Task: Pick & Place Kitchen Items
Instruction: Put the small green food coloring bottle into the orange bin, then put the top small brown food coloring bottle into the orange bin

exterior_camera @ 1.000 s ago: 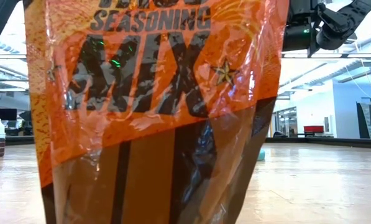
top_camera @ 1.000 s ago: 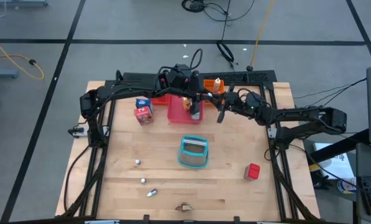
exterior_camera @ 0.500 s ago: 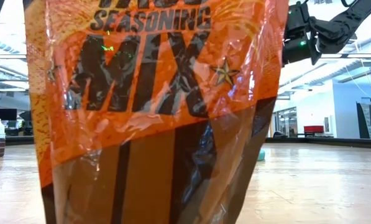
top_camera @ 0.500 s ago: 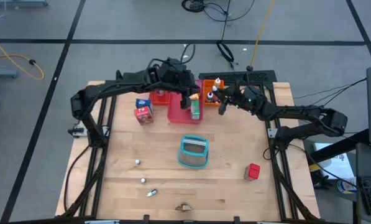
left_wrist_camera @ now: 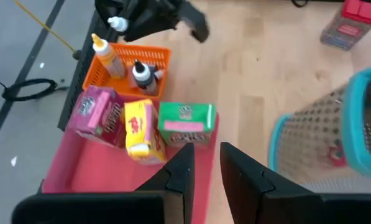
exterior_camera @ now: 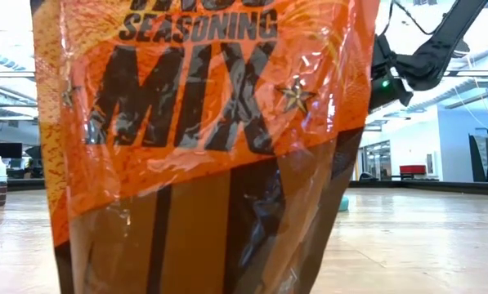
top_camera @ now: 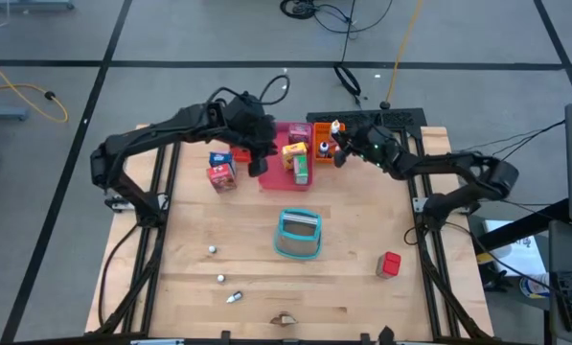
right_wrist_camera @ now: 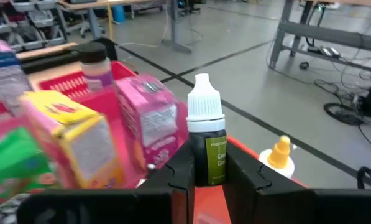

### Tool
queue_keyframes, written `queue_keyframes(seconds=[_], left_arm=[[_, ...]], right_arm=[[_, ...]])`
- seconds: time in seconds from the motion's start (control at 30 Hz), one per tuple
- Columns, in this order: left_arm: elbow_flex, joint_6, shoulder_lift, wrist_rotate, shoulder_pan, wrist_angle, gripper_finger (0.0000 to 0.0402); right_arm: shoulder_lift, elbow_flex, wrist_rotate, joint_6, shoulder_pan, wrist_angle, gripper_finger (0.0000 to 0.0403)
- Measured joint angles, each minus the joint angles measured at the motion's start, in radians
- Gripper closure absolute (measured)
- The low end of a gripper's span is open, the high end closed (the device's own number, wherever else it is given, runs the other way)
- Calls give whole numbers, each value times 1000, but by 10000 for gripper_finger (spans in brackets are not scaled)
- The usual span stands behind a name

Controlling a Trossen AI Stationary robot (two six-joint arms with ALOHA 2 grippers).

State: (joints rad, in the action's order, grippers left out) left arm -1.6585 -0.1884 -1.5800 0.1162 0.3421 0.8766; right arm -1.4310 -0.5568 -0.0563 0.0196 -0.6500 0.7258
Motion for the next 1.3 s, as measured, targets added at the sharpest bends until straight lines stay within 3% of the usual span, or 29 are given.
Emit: queue_keyframes(seconds=[0.27,0.87,1.03,1.3], left_arm=[[87,31,54,-49,-55,19,325],[698,293,441,-128,-178,-271,325],[783,386,526,-123,-240,-256,325],[866,462,546,-118,-403,-179,325]], right_arm=[[-110,0,7,24,-32,68,347],[-115,0,6,22,-31,102,241],[-115,0,6,23,-30,113,230],[-115,0,7,33,-29,116,230]])
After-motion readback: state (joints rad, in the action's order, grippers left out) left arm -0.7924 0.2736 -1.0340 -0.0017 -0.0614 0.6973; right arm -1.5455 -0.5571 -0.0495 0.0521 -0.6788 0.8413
